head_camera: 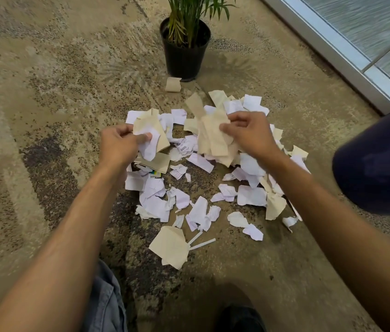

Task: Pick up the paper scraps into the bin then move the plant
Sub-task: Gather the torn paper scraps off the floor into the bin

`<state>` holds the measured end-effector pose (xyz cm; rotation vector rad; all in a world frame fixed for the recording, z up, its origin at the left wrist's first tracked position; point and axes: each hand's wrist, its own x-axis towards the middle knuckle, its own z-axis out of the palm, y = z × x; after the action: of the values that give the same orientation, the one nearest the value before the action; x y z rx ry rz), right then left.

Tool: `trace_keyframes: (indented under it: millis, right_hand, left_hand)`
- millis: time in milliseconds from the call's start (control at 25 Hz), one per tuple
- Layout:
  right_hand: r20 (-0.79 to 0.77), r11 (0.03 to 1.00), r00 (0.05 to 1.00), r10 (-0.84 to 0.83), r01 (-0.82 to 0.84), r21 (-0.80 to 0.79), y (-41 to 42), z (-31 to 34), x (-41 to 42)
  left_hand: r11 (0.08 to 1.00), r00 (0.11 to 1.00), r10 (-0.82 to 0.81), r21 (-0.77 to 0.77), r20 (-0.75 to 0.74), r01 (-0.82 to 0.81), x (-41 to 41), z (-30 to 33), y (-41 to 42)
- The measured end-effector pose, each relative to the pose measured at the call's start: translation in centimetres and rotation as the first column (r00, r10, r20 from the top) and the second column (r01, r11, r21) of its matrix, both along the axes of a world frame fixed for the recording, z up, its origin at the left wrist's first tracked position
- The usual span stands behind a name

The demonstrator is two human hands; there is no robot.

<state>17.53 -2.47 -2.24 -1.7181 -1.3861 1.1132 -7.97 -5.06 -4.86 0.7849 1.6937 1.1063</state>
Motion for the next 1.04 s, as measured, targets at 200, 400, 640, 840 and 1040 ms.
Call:
trace_keyframes:
  millis: [200, 400, 640, 840, 1040]
  right_hand:
    - [-0.03, 0.995, 0.997, -0.072, 0.069, -0.075, 4.2, -1.6, -0.3]
    - [0.417, 0.991, 0.899, 0.132, -0.125, -0.044, 5.2, -3.1, -1.6]
    - [0.866, 0.81, 0.473, 0.162, -0.565, 0.157, 3.9, -3.6, -2.0]
    - [0.943, 0.711, 0.16, 0.29, -0.696, -0.1, 3.3, -3.3, -2.5]
    - [0.961, 0.672, 0.084, 0.263, -0.731, -0.12, 2.9, -3.3, -3.4]
  left_hand:
    - [0.999, 0.999, -0.047, -0.022, -0.013, 0.047, 0.7, -0.3, 0.0]
    - [0.998, 0.998, -0.059, -0.015, -0.017, 0.058, 0.7, -0.5, 0.1]
    - [0.997, 0.996, -0.074, -0.037, -0.045, 0.072, 0.7, -0.8, 0.2]
    - [0.997, 0.996, -0.072, -0.025, -0.06, 0.071, 0.8, -0.7, 0.1]
    - [0.997, 0.994, -0.082, -0.019, -0.069, 0.081, 0.8, -0.8, 0.1]
